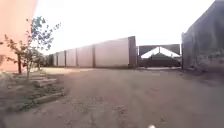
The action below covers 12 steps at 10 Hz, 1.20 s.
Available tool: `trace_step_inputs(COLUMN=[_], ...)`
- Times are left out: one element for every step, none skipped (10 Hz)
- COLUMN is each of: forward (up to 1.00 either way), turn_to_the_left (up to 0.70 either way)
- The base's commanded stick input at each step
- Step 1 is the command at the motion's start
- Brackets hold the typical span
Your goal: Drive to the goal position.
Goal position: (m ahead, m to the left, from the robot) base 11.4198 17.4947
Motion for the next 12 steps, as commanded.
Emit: trace_step_inputs(forward=[1.0,1.0,1.0,1.0,1.0,1.0,1.0,1.0,1.0,1.0,1.0,1.0], turn_to_the_left=[0.0,0.0,0.0,0.0,0.0,0.0,0.0,0.0,0.12,0.27,0.27,0.0])
